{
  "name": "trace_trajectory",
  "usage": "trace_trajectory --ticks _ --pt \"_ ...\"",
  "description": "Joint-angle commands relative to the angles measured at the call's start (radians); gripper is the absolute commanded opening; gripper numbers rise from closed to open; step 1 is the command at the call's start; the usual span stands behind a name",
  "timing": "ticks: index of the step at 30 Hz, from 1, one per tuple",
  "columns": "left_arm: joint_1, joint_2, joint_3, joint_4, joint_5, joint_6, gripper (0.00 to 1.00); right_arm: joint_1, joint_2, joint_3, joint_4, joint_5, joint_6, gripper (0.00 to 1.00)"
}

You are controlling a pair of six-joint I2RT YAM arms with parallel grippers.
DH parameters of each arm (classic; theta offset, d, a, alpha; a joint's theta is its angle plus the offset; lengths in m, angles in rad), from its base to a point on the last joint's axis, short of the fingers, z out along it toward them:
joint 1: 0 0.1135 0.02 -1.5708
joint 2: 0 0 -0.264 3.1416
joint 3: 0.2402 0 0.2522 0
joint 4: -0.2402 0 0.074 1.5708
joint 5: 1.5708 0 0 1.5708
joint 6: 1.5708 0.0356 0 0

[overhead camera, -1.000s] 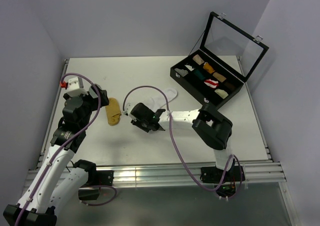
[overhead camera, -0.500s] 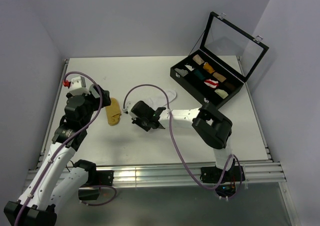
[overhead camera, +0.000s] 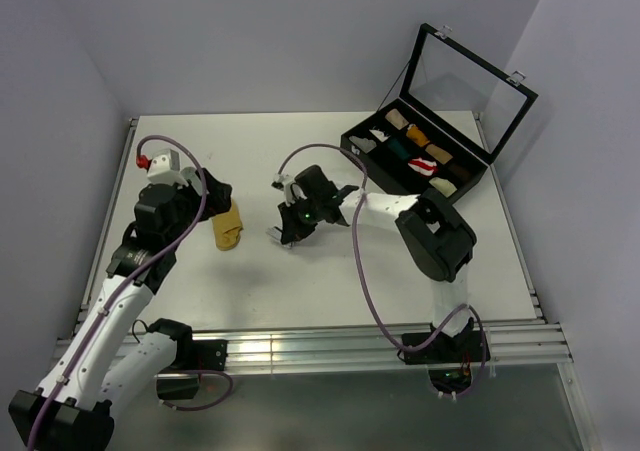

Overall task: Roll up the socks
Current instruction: Roll the sock at the center of the board.

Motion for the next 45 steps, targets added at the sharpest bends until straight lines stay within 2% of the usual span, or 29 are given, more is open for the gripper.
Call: trace_trajectory --ticks 1,6,16,24,30,31,33,42,45 --pt "-0.002 0.019 0.009 0.015 0.103 -0.068 1.0 -0.068 0.022 -0.007 0.125 -0.26 0.153 0.0" --pt "-0.005 0.059 -0.031 0.038 0.18 -0.144 0.99 -0.124 0.062 -0.047 0.257 -0.413 0.282 0.0" --pt "-0.047 0.12 -0.134 0.137 0.253 -0.273 0.95 -0.179 0.157 -0.053 0.323 -0.469 0.416 0.0" --pt "-0.083 0.223 -0.189 0.202 0.24 -0.378 0.83 -0.205 0.213 -0.049 0.322 -0.464 0.477 0.0" --pt "-0.099 0.338 -0.165 0.139 0.209 -0.39 0.69 -0.208 0.217 -0.05 0.32 -0.461 0.476 0.0" --pt "-0.1 0.353 -0.163 0.139 0.212 -0.39 0.63 -0.208 0.217 -0.047 0.319 -0.458 0.474 0.0" --pt "-0.106 0.398 -0.158 0.142 0.212 -0.395 0.58 -0.21 0.216 -0.044 0.31 -0.455 0.47 0.0" --pt "-0.162 0.58 -0.106 0.168 0.175 -0.401 0.51 -0.208 0.222 -0.041 0.32 -0.465 0.479 0.0" --pt "-0.171 0.634 -0.083 0.178 0.158 -0.402 0.46 -0.208 0.22 -0.044 0.329 -0.467 0.483 0.0"
